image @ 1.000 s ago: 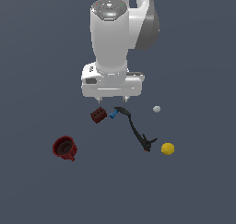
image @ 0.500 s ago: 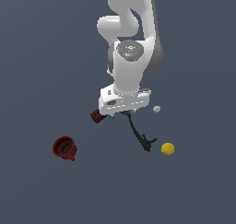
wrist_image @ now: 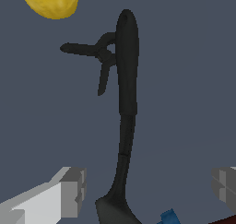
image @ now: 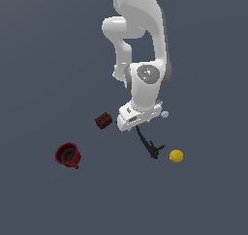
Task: Pick up a designated object from a clutter of objects.
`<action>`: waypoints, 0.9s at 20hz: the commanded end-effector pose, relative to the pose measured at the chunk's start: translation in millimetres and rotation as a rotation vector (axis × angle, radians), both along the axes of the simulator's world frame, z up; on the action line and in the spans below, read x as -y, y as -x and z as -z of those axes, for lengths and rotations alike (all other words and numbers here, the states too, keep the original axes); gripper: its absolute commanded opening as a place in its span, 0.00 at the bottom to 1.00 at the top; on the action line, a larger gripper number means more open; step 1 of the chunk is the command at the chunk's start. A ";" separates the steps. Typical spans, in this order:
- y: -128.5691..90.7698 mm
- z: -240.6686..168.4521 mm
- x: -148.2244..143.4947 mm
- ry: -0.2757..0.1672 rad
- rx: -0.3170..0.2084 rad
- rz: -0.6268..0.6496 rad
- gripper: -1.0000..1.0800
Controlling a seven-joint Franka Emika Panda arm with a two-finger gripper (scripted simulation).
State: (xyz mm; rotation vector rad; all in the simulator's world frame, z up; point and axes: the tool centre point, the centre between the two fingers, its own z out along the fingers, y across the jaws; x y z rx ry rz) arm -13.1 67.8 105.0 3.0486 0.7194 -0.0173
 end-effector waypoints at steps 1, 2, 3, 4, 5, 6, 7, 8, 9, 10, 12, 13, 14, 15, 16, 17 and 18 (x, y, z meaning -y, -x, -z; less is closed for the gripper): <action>3.1 10.8 -7.3 -0.005 0.004 -0.033 0.96; 4.3 14.1 -9.5 -0.006 0.005 -0.042 0.96; 5.3 17.0 -11.5 -0.008 0.006 -0.051 0.96; 6.2 19.4 -13.1 -0.009 0.007 -0.058 0.96; 6.9 21.3 -14.5 -0.010 0.007 -0.064 0.96; 7.5 22.8 -15.5 -0.011 0.008 -0.068 0.96; 7.9 23.9 -16.3 -0.011 0.008 -0.071 0.96; 8.2 24.6 -16.7 -0.012 0.008 -0.073 0.96; 8.3 24.8 -16.9 -0.012 0.008 -0.074 0.96; 8.1 23.8 -16.2 -0.011 0.007 -0.070 0.96; 8.2 25.1 -16.2 -0.011 0.007 -0.070 0.96; 8.2 26.6 -16.1 -0.011 0.007 -0.070 0.96; 8.3 28.6 -16.3 -0.011 0.007 -0.071 0.96; 8.4 31.4 -16.2 -0.011 0.007 -0.071 0.96; 8.6 34.6 -16.4 -0.011 0.007 -0.071 0.96; 8.7 38.5 -16.2 -0.011 0.007 -0.071 0.96; 8.9 42.8 -16.4 -0.011 0.007 -0.072 0.96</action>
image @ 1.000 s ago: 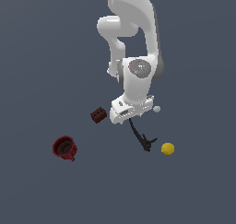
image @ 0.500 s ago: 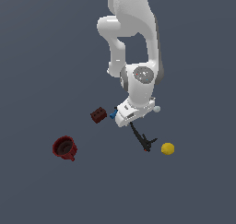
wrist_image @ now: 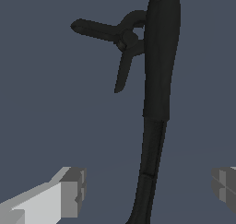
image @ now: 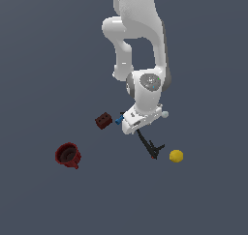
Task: Pick up a designated object from a clutter of objects.
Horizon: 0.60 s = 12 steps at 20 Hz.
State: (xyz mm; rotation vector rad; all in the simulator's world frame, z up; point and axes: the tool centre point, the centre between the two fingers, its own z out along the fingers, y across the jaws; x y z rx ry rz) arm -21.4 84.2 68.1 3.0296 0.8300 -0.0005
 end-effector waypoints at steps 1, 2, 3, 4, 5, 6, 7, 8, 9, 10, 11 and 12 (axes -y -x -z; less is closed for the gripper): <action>0.8 10.9 -0.2 0.000 -0.001 -0.001 0.96; 0.9 16.1 -0.3 0.000 0.000 -0.002 0.96; 1.0 21.0 -0.2 0.000 0.000 -0.002 0.96; 1.0 25.1 -0.3 0.000 0.000 -0.002 0.96; 1.0 28.7 -0.2 0.000 0.000 -0.002 0.96; 0.9 31.6 -0.4 0.000 0.000 -0.002 0.96; 0.8 34.0 -0.3 0.000 0.000 -0.002 0.96; 0.6 35.8 -0.3 0.000 0.000 -0.002 0.96; 0.6 37.0 -0.5 0.000 0.000 -0.003 0.96; 0.5 37.8 -0.5 0.000 0.000 -0.003 0.96; 0.5 38.1 -0.5 0.000 0.000 -0.003 0.96; 0.5 38.1 -0.5 0.000 0.000 -0.003 0.00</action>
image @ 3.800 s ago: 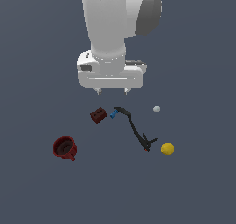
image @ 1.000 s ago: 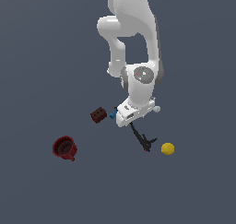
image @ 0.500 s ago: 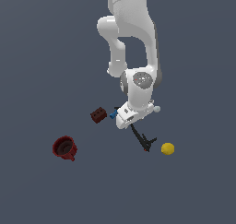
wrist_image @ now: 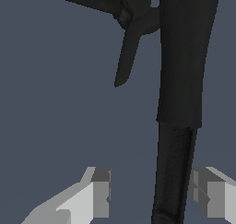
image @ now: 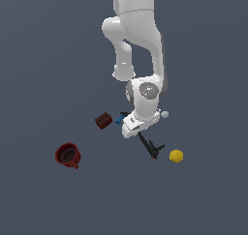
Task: Pick up a designated object from a clutter of objects.
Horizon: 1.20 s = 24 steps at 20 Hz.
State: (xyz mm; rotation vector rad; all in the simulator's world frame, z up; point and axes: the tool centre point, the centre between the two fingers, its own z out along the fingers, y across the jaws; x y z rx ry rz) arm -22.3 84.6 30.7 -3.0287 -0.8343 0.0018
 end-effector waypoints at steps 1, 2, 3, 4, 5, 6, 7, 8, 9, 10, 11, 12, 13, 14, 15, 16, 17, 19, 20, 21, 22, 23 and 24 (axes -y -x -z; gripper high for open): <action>-0.4 0.6 0.0 0.000 0.001 0.000 0.00; -0.4 0.6 0.0 0.000 0.001 0.000 0.00; -0.4 0.6 0.0 0.000 0.001 0.000 0.00; -0.4 0.6 0.0 0.000 0.001 0.000 0.00; -0.4 0.6 0.0 0.000 0.001 0.000 0.00; -0.4 0.6 0.0 0.000 0.001 0.000 0.00; -0.4 0.6 0.0 0.000 0.001 0.000 0.00; -0.4 0.6 0.0 0.000 0.001 0.000 0.00; -0.4 0.6 0.0 0.000 0.001 0.000 0.00; -1.3 -0.3 1.1 0.000 0.003 0.002 0.00; -1.4 -0.5 1.0 0.000 0.003 0.002 0.00; -1.6 -1.3 0.8 0.000 0.003 0.002 0.00; -2.0 -2.7 0.5 0.000 0.003 0.002 0.00; -2.5 -4.5 0.1 0.000 0.003 0.002 0.00; -3.2 -6.9 -0.5 0.000 0.003 0.002 0.00; -4.0 -9.8 -1.1 0.000 0.003 0.002 0.00; -5.0 -13.2 -1.9 0.000 0.003 0.002 0.00; -7.5 -21.5 -4.1 0.000 0.003 0.002 0.00; -8.9 -26.4 -5.3 0.000 0.003 0.002 0.00; -10.5 -31.9 -6.6 0.000 0.003 0.002 0.00; -12.2 -37.8 -8.0 0.000 0.003 0.002 0.00; -14.1 -44.3 -9.5 0.000 0.003 0.002 0.00; -16.1 -51.1 -11.3 0.000 0.003 0.001 0.00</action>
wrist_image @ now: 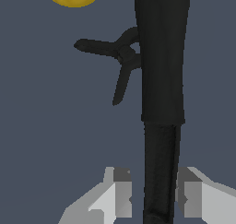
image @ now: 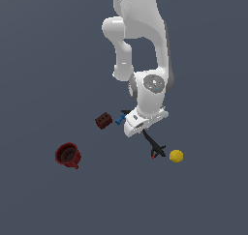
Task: Pick up a designated object from a clutter of objects.
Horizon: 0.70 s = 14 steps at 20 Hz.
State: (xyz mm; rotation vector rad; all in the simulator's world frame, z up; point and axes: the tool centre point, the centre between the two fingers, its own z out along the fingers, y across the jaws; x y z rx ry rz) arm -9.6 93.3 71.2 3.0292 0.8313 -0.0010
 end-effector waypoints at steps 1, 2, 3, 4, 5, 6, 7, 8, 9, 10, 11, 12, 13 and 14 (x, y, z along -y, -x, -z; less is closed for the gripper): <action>-5.6 -18.1 -4.4 0.000 0.002 0.000 0.00; -7.9 -26.0 -6.2 0.000 0.002 0.000 0.00; -10.4 -34.3 -8.4 -0.001 0.002 -0.001 0.00; -13.0 -43.2 -10.5 -0.001 0.002 -0.001 0.00; -15.8 -52.5 -12.7 -0.001 0.002 -0.001 0.00; -18.7 -62.1 -15.2 -0.001 0.002 -0.001 0.00; -21.6 -71.9 -17.6 -0.001 0.002 -0.001 0.00; -24.6 -81.7 -19.9 -0.001 0.002 -0.001 0.00; -27.5 -91.4 -22.2 -0.001 0.002 -0.001 0.00; -30.5 -101.1 -24.8 -0.002 0.001 -0.002 0.00; -33.5 -110.8 -27.1 -0.002 0.001 -0.002 0.00; -36.5 -120.5 -29.4 -0.002 0.001 -0.002 0.00; -39.5 -130.2 -31.7 -0.002 0.001 -0.002 0.00; -42.5 -139.8 -34.0 -0.002 0.001 -0.002 0.00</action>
